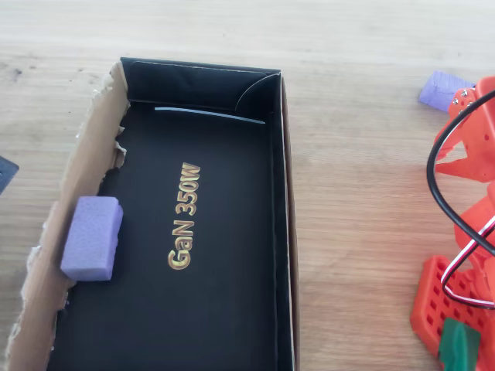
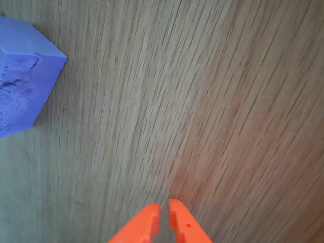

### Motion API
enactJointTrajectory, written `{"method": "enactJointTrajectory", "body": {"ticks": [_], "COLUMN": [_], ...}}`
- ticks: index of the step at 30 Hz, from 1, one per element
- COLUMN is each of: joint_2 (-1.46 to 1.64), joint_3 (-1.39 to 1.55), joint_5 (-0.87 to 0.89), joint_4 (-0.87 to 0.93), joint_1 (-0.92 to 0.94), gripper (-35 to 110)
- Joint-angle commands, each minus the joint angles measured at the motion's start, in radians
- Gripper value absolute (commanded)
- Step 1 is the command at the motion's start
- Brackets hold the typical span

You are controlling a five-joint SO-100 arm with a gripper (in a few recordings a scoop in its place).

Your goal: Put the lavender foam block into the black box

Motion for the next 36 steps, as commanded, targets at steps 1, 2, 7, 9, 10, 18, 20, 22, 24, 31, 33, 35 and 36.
{"method": "enactJointTrajectory", "body": {"ticks": [1,2,7,9,10,18,20,22,24,31,33,35,36], "joint_2": [0.288,0.288,0.288,0.288,0.288,0.288,0.288,0.288,0.288,0.288,0.288,0.288,0.288], "joint_3": [-0.005,-0.005,-0.005,-0.005,-0.005,-0.005,-0.005,-0.005,-0.005,-0.005,-0.005,-0.005,-0.005], "joint_5": [-0.023,-0.023,-0.023,-0.023,-0.023,-0.023,-0.014,-0.008,-0.015,-0.025,-0.025,-0.028,-0.037], "joint_4": [0.13,0.13,0.13,0.13,0.13,0.13,0.126,0.106,0.081,0.002,-0.029,-0.048,-0.049], "joint_1": [-0.106,-0.106,-0.106,-0.106,-0.106,-0.106,-0.106,-0.106,-0.106,-0.115,-0.121,-0.127,-0.127], "gripper": [0,0,0,0,0,0,0,0,0,0,0,0,0]}}
